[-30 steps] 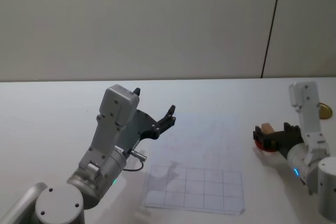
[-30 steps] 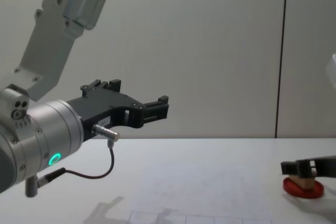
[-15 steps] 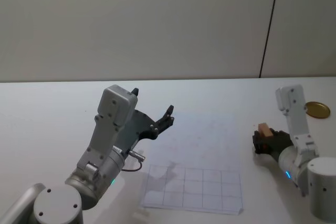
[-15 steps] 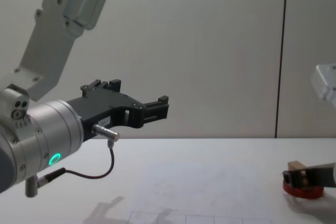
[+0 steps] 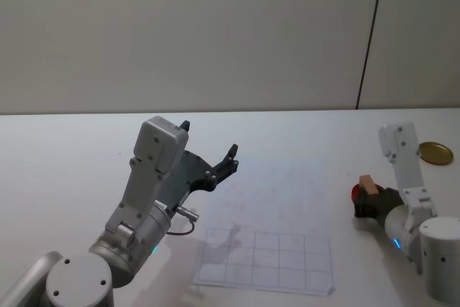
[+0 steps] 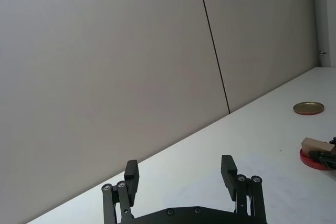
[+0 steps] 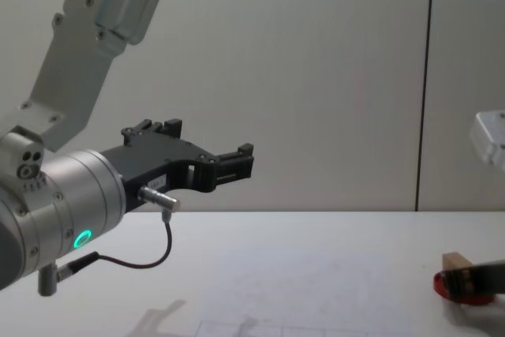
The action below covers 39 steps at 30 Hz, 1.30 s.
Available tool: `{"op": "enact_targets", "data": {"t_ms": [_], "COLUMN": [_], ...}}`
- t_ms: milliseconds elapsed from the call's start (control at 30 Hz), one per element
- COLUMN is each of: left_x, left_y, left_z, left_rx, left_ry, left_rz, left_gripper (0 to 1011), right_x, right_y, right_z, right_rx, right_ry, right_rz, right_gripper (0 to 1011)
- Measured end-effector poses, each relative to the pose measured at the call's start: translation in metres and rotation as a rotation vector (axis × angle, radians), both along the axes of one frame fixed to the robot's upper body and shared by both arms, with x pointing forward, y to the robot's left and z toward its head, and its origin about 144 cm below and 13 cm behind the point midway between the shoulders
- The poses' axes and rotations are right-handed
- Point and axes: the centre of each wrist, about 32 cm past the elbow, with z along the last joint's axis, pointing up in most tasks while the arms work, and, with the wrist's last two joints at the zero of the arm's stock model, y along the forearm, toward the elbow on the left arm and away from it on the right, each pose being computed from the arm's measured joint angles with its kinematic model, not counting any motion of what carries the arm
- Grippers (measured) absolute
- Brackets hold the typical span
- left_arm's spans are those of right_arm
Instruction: Use the one hand to pick up the stamp and affix it onto the A4 paper.
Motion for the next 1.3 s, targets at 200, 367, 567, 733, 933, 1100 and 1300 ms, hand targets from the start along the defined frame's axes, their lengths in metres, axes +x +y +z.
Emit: {"op": "enact_targets", "data": {"t_ms": [200, 367, 567, 733, 933, 1100, 1300], "left_x": [0.000, 0.000, 0.000, 0.000, 0.000, 0.000, 0.000], "left_y": [0.000, 0.000, 0.000, 0.000, 0.000, 0.000, 0.000], "left_z": [0.000, 0.000, 0.000, 0.000, 0.000, 0.000, 0.000], "left_rx": [0.000, 0.000, 0.000, 0.000, 0.000, 0.000, 0.000], "left_ry": [0.000, 0.000, 0.000, 0.000, 0.000, 0.000, 0.000], "left_rz": [0.000, 0.000, 0.000, 0.000, 0.000, 0.000, 0.000], "left_gripper": [993, 993, 993, 993, 993, 993, 993], "right_x": [0.001, 0.001, 0.000, 0.000, 0.000, 0.001, 0.003], "right_y": [-0.002, -0.003, -0.003, -0.003, -0.001, -0.001, -0.001], "right_z": [-0.001, -0.002, -0.002, 0.003, 0.015, 0.031, 0.047], "right_rx": [0.012, 0.020, 0.027, 0.031, 0.035, 0.035, 0.040], "right_ry": [0.022, 0.024, 0.002, -0.041, -0.114, -0.192, -0.256], "right_rz": [-0.019, -0.026, -0.027, -0.020, -0.005, 0.011, 0.031], "right_gripper": [221, 221, 221, 221, 221, 221, 221]}}
